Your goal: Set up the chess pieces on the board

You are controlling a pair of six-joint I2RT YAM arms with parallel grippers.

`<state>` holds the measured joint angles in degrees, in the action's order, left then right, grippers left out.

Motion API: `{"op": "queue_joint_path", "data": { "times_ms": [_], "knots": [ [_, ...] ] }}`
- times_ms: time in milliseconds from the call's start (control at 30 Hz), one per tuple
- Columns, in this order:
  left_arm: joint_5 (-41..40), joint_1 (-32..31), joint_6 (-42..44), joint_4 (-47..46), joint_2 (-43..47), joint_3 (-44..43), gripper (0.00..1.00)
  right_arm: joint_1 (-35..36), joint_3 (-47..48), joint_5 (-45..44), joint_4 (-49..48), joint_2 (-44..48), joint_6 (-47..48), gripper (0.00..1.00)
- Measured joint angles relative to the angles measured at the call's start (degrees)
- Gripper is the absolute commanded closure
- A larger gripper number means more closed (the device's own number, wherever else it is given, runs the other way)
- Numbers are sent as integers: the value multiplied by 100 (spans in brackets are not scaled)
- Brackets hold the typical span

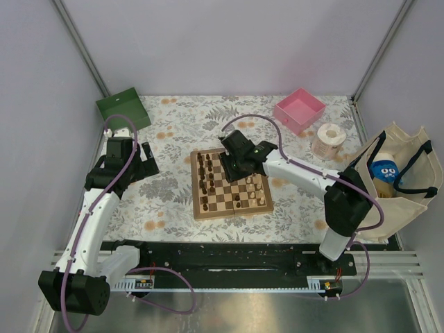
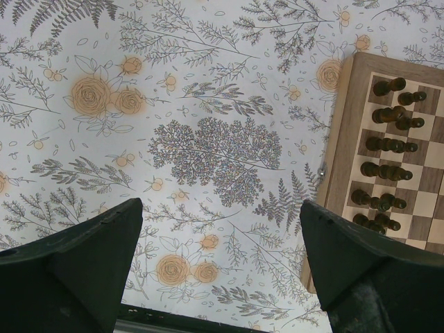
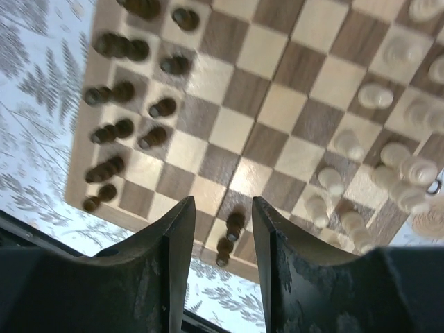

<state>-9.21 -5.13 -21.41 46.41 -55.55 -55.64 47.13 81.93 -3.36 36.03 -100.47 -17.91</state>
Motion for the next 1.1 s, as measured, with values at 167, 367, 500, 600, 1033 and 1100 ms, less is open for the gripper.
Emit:
{"op": "queue_joint_path", "data": {
  "times_ms": [167,367,500,600,1033,1100],
  "knots": [
    [0,0,-2,0,0,0,1,0,-732,0,-28,129,-125,52],
    [0,0,-2,0,0,0,1,-2,-1047,96,-46,129,-243,53],
    [0,0,0,0,0,0,1,-2,-1088,153,-127,129,-278,53],
    [-2,0,0,0,0,0,1,-2,-1128,195,-181,129,-295,53],
    [-2,0,0,0,0,0,1,-2,-1220,291,-240,74,-299,56],
    [-2,0,0,0,0,0,1,-2,-1226,293,-240,33,-299,56]
  ]
}}
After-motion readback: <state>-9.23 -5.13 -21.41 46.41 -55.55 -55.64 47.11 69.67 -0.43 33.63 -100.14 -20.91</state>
